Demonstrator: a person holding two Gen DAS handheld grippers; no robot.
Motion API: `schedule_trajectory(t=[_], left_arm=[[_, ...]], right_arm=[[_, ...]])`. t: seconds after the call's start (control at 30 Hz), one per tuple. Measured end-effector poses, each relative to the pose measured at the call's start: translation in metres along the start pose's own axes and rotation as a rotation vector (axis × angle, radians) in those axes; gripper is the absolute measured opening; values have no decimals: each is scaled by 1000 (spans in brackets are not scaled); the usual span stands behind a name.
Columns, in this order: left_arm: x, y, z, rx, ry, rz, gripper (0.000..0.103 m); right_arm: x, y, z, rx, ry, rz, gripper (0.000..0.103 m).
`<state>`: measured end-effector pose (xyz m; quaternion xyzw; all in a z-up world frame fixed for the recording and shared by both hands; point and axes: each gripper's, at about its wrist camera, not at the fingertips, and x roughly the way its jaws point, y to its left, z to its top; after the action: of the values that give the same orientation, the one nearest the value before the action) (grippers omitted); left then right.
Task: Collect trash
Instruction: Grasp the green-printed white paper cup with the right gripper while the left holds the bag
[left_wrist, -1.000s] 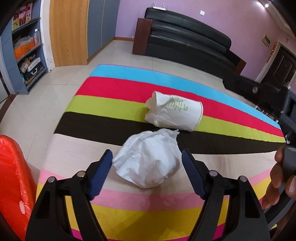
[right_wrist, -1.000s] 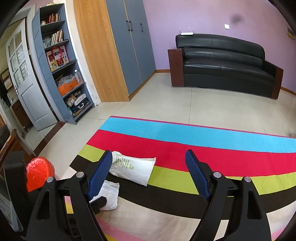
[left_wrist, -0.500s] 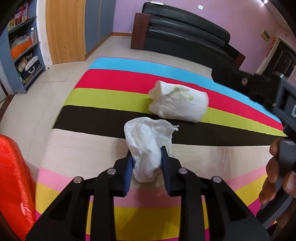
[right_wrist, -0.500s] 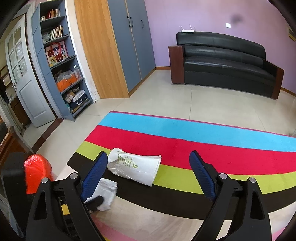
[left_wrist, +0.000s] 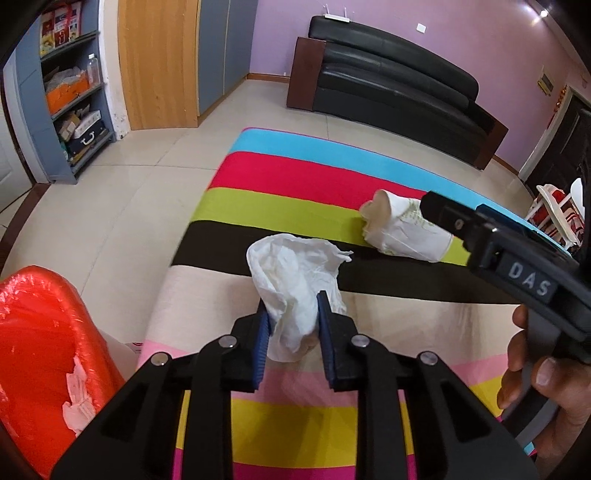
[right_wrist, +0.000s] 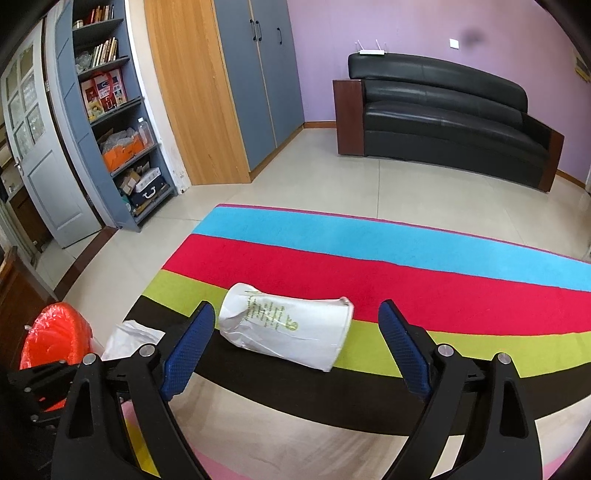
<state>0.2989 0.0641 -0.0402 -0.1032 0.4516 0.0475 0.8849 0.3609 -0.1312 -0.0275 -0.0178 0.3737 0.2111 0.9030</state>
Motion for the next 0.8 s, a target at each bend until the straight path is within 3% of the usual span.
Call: schedule_trajectory(t=[0.8], left_arm=[[-22, 12, 5, -35, -32, 21, 24]], right_arm=[[23, 15, 0, 8, 17, -69, 85]])
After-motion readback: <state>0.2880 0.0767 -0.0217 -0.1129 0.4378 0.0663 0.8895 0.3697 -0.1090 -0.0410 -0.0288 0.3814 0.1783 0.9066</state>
